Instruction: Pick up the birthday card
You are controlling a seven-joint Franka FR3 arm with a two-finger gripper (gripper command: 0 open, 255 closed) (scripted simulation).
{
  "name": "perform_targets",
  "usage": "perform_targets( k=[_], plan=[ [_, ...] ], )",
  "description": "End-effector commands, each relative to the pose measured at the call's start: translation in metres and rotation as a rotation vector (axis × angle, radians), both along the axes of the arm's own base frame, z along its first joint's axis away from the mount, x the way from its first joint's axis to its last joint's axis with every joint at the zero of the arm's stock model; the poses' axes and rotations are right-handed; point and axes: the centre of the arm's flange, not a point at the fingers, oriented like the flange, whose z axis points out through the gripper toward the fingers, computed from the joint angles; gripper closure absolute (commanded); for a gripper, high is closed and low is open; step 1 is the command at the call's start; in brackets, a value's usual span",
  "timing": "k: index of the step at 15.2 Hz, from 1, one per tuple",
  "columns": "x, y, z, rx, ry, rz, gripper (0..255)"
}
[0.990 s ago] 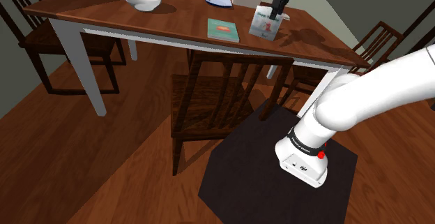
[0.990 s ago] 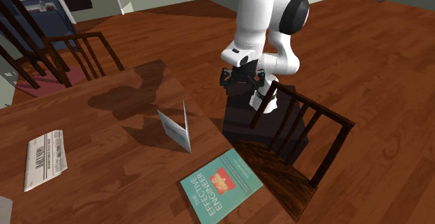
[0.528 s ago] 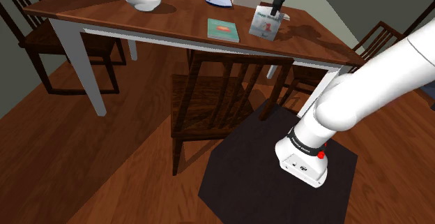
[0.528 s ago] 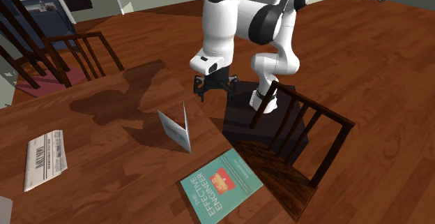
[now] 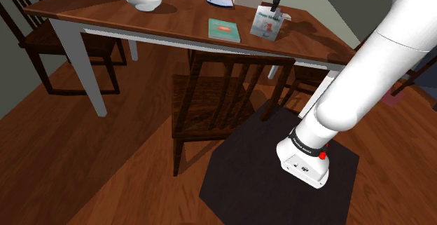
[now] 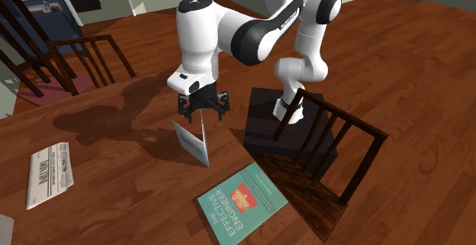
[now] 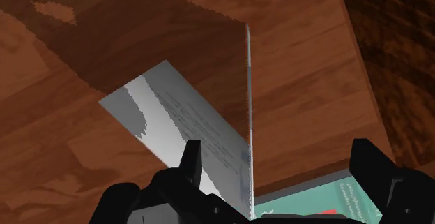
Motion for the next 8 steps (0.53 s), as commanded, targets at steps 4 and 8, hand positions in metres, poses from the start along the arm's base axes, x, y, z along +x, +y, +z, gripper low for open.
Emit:
perform_targets(
  k=[4, 8],
  plan=[
    [0.010, -0.012, -0.017, -0.002, -0.003, 0.017, 0],
    [0.010, -0.012, -0.042, -0.002, -0.003, 0.017, 0]
  ],
)
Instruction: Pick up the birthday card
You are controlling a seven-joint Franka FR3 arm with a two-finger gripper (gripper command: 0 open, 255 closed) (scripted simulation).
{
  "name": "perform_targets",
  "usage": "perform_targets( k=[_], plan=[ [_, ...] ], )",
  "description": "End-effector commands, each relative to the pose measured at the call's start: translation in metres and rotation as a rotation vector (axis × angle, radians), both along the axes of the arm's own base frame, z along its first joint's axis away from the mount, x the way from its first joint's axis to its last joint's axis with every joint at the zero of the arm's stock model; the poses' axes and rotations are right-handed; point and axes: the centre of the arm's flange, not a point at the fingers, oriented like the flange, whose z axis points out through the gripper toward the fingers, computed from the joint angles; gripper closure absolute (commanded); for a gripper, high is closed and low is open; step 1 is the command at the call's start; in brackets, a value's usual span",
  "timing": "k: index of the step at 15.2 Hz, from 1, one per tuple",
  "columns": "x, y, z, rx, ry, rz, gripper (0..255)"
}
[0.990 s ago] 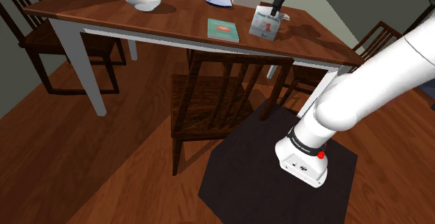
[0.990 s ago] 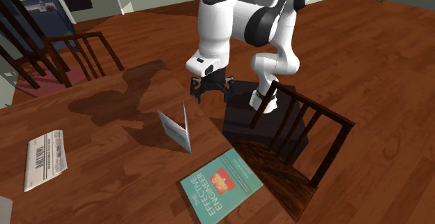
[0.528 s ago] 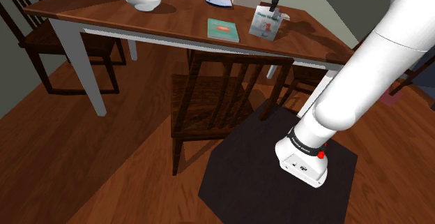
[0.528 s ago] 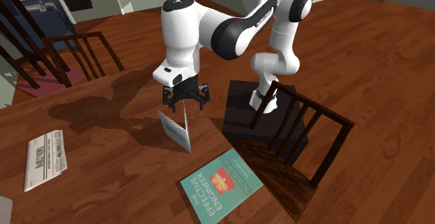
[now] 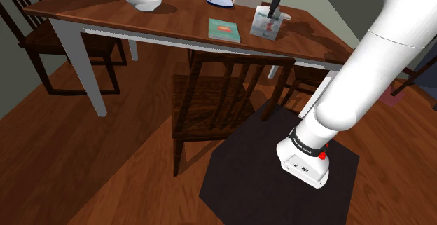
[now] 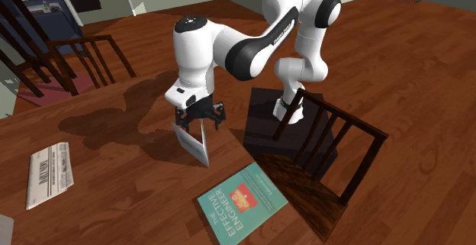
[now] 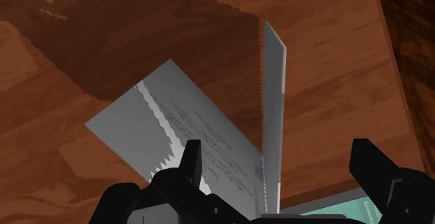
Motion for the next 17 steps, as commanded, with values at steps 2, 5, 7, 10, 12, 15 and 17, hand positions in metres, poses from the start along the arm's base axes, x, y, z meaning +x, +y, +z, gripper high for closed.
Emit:
perform_targets(
  k=[2, 5, 7, 10, 12, 15, 17],
  plan=[
    [0.000, 0.000, -0.006, 0.000, -0.001, 0.000, 0],
    [0.000, 0.000, -0.006, 0.000, 0.000, 0.000, 255],
    [0.000, 0.000, -0.006, 0.000, 0.000, 0.000, 255],
    [0.000, 0.001, -0.006, 0.000, 0.000, 0.000, 255],
    [0.000, 0.000, -0.006, 0.000, -0.001, 0.000, 255],
    [0.000, 0.000, 0.010, 0.000, -0.001, 0.000, 255],
    [0.000, 0.000, 0.020, 0.000, -0.001, 0.000, 255]
  ],
)
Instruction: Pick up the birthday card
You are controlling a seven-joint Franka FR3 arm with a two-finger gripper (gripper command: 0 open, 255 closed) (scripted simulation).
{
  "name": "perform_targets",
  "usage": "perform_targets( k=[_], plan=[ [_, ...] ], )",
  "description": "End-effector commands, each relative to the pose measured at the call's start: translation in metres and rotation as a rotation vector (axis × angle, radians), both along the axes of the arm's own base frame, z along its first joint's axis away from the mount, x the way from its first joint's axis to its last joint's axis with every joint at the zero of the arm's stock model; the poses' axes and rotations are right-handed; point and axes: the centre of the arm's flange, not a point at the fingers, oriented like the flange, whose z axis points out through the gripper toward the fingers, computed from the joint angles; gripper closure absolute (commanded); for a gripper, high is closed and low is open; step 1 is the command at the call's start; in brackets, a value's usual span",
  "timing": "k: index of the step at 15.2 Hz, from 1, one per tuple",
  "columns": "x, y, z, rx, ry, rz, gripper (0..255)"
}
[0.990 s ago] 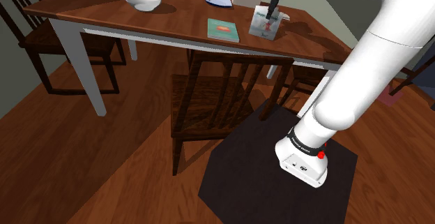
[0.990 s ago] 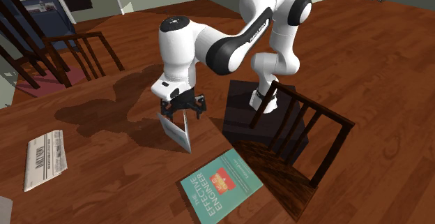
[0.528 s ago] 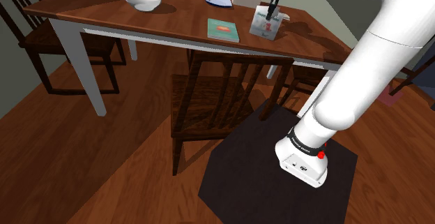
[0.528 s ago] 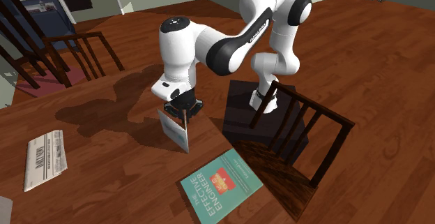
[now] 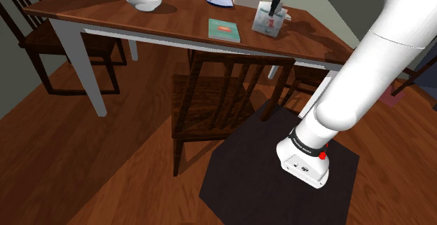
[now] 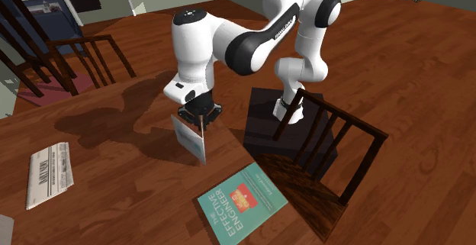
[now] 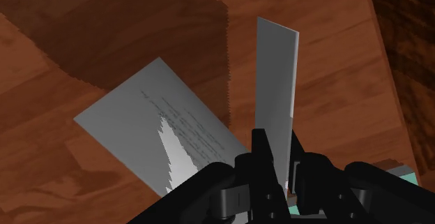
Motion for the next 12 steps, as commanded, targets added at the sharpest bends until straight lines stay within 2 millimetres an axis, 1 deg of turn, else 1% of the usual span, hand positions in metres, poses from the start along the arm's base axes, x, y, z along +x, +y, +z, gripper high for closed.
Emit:
perform_targets(
  k=[1, 10, 12],
  plan=[
    [0.001, 0.000, 0.011, 0.000, 0.000, 0.000, 255],
    [0.001, 0.000, 0.058, 0.000, 0.000, 0.000, 255],
    [0.001, 0.000, 0.059, 0.000, 0.000, 0.000, 255]
  ],
)
